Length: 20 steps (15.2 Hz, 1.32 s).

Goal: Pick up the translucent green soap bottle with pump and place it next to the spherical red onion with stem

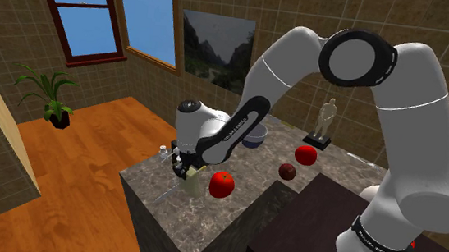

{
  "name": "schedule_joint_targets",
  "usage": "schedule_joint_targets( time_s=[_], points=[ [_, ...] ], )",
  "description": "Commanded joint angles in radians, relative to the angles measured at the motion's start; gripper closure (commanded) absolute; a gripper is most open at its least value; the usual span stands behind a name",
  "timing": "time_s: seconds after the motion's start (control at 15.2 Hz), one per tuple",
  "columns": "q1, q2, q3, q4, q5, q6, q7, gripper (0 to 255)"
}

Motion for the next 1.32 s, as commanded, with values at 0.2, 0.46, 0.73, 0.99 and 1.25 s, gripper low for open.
schedule_joint_targets(
  time_s=[0.2,0.46,0.73,0.99,1.25],
  points=[
    [-0.015,-0.054,0.023,-0.010,0.028,-0.042,-0.026,255],
    [-0.027,-0.095,0.040,-0.015,0.052,-0.078,-0.047,255],
    [-0.038,-0.135,0.055,-0.016,0.076,-0.114,-0.068,255],
    [-0.047,-0.173,0.069,-0.013,0.100,-0.152,-0.090,255],
    [-0.055,-0.208,0.081,-0.007,0.124,-0.191,-0.110,255]
  ],
)
